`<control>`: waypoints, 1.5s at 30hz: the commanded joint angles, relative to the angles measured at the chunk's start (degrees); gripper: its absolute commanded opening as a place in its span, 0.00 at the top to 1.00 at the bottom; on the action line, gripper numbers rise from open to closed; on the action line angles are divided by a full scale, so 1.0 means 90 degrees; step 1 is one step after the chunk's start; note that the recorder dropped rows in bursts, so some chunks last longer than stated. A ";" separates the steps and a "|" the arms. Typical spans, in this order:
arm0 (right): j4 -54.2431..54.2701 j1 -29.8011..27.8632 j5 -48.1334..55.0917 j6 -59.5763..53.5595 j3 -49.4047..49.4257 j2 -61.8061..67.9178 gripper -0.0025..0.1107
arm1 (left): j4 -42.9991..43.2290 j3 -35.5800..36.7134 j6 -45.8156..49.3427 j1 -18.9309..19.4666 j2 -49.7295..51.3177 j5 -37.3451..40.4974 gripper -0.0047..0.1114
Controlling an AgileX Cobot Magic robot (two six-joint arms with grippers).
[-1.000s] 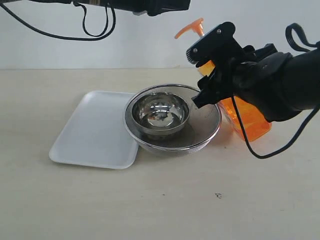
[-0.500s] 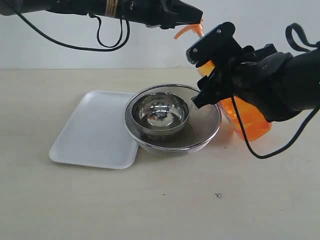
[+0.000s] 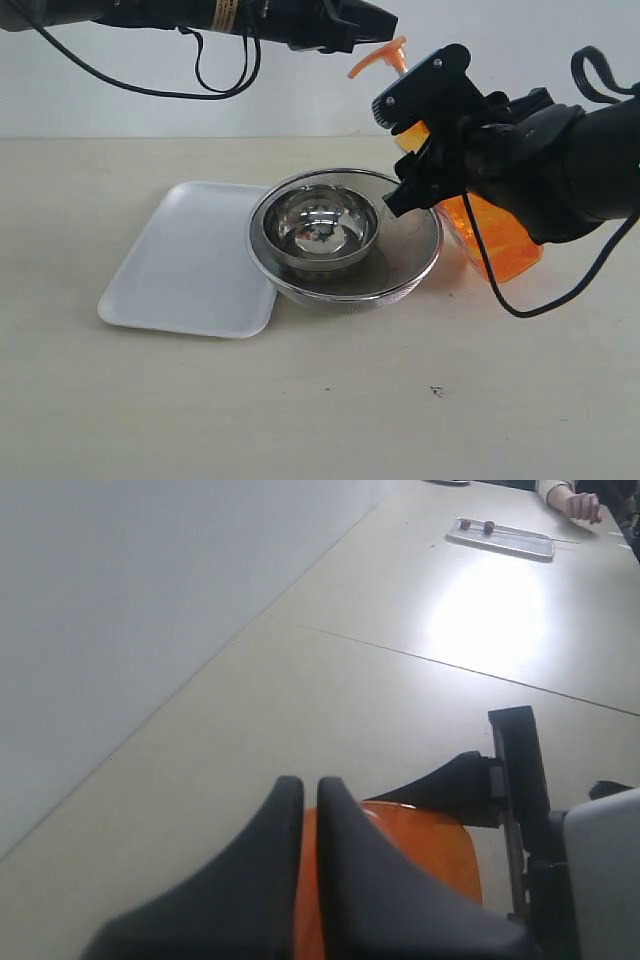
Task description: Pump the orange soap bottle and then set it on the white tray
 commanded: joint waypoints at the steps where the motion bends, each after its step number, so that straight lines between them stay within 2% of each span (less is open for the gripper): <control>1: 0.0115 -0.0001 0.0273 0.0057 0.0030 -0.0013 0.98 | -0.0060 -0.0054 0.0019 -0.0012 0.0024 -0.0021 0.92; 27: 0.0060 -0.0001 0.0271 -0.0064 0.0030 -0.0013 0.98 | -0.0060 -0.0054 -0.0023 -0.0012 0.0245 -0.0553 0.92; 45: -0.0055 -0.0001 0.0350 -0.0109 0.0030 -0.0013 0.98 | -0.0060 0.0151 -0.0096 -0.0012 0.0257 -0.0564 0.92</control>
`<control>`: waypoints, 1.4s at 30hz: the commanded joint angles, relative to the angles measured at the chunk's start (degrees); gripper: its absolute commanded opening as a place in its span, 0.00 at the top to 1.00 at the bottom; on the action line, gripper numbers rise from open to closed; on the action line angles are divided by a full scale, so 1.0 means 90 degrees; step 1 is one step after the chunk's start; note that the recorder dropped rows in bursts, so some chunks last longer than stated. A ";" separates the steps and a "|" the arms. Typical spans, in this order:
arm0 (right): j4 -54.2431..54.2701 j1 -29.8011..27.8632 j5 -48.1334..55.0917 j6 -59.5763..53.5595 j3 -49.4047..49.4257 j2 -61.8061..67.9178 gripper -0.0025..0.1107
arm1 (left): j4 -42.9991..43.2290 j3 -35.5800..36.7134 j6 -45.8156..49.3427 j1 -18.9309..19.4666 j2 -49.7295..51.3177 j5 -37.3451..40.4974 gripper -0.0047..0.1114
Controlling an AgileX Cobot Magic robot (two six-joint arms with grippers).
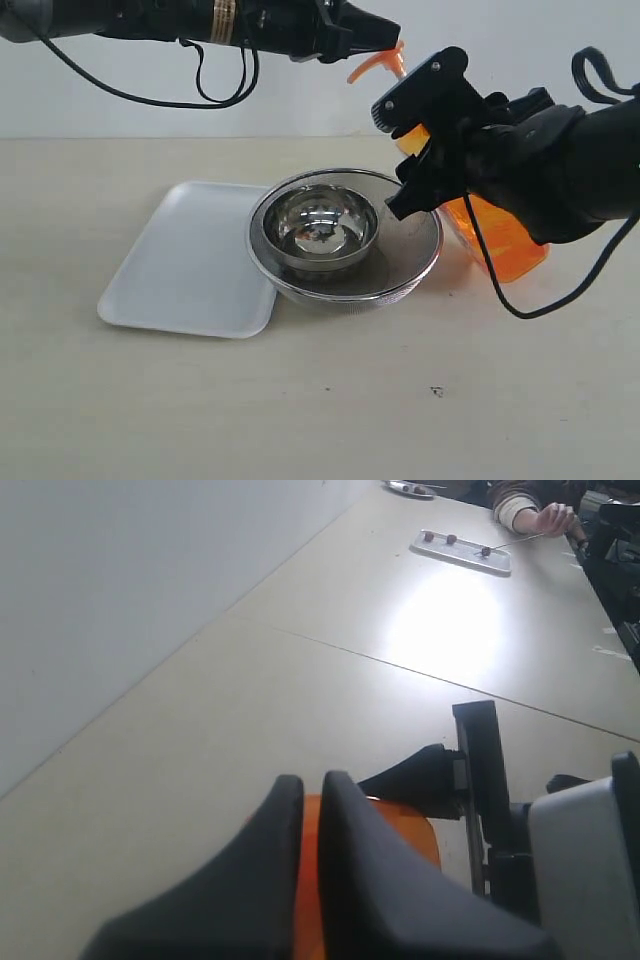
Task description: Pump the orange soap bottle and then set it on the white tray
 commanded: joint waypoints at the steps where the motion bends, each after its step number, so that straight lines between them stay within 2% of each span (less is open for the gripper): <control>1: -0.0042 -0.0001 0.0300 0.0053 0.0030 -0.0013 0.98 | 0.0205 0.0092 -0.0083 -0.0048 0.0088 -0.0113 0.92; 42: -0.0109 -0.0001 0.0428 0.0053 0.0030 -0.0013 0.98 | 0.0205 0.0158 -0.0149 -0.0133 0.0317 -0.0304 0.92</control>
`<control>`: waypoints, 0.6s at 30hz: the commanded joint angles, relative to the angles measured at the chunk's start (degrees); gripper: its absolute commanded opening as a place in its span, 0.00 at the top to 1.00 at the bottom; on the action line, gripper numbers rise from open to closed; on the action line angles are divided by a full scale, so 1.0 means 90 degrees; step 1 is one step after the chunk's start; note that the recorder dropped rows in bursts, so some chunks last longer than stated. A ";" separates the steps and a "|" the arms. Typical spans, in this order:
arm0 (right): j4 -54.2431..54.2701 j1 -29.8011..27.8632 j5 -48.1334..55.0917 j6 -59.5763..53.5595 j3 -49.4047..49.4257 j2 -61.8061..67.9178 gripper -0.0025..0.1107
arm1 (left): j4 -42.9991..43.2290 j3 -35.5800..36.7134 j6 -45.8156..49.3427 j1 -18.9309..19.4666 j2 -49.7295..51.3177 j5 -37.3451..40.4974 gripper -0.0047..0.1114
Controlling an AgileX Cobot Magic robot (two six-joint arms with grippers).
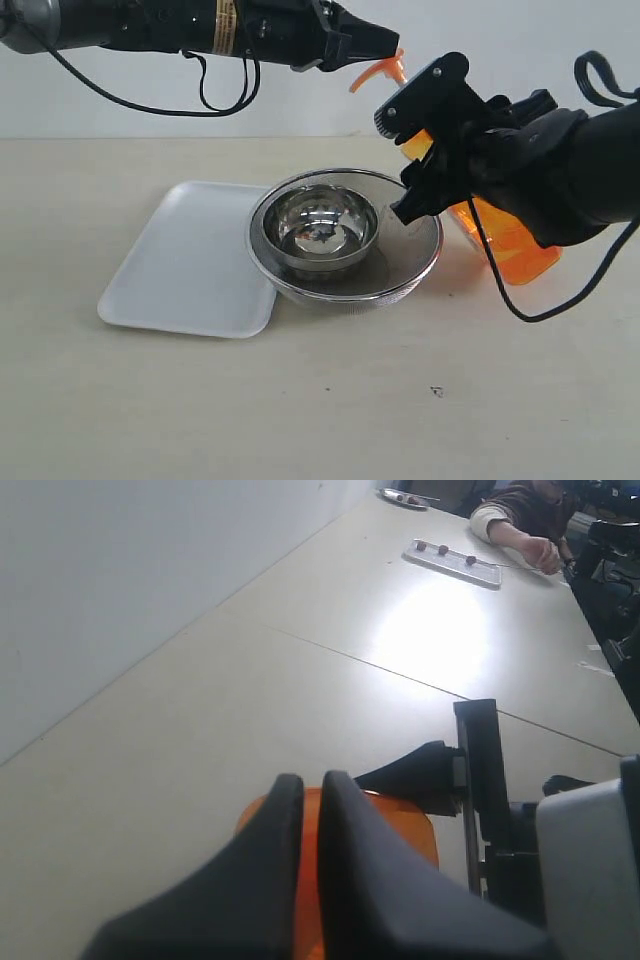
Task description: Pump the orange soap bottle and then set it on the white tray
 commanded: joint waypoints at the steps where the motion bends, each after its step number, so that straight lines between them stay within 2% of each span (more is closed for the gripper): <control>1: -0.0049 0.0034 0.0416 0.0174 -0.0020 -0.0013 0.98 | 0.0393 0.0112 -0.0070 -0.0183 0.0169 -0.0190 0.92; 18: -0.0048 0.0034 0.0428 0.0174 -0.0020 -0.0013 0.98 | 0.0393 0.0403 0.0074 -0.0279 0.0169 -0.0099 0.92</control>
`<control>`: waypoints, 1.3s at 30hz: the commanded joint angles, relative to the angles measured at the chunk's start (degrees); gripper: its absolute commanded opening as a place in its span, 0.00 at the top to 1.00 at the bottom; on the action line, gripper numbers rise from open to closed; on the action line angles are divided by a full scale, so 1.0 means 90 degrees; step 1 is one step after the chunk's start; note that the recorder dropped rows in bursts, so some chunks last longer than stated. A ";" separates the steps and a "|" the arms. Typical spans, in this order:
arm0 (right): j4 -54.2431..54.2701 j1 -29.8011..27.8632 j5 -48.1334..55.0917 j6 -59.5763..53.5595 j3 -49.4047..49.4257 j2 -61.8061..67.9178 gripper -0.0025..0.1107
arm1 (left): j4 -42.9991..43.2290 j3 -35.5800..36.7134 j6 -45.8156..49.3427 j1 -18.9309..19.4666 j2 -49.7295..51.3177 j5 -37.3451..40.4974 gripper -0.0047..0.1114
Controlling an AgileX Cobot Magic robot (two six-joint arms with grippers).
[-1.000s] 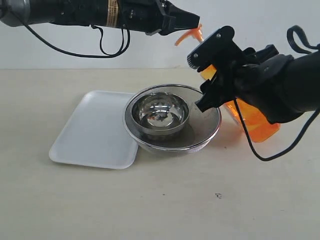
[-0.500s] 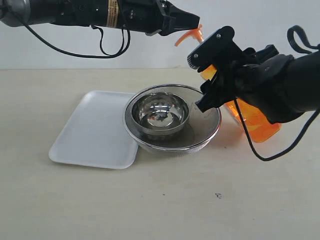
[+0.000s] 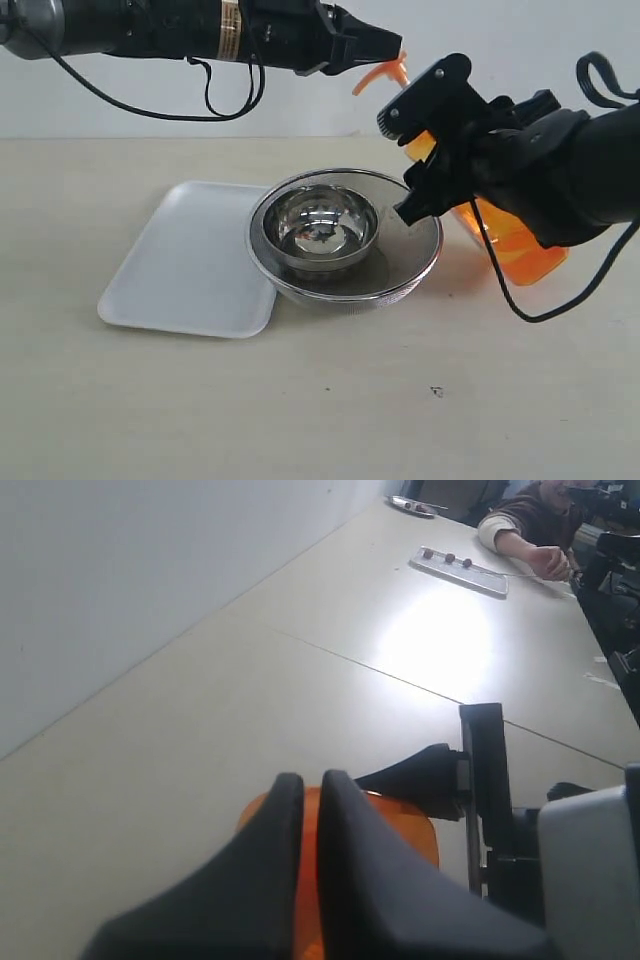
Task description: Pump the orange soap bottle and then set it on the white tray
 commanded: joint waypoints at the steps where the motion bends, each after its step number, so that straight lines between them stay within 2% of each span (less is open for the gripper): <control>1: -0.0060 0.0055 0.0439 0.0211 -0.0033 -0.0013 0.98 | 0.0560 0.0229 0.0038 -0.0217 0.0169 -0.0270 0.92; 30: -0.0060 0.0055 0.0466 0.0225 -0.0033 -0.0013 0.98 | 0.0560 0.0256 0.0038 -0.0230 0.0155 -0.0253 0.92; 39: -0.0060 0.0055 0.0466 0.0225 -0.0033 -0.0013 0.98 | 0.0560 -0.0151 0.0038 -0.0200 -0.0218 -0.0037 0.92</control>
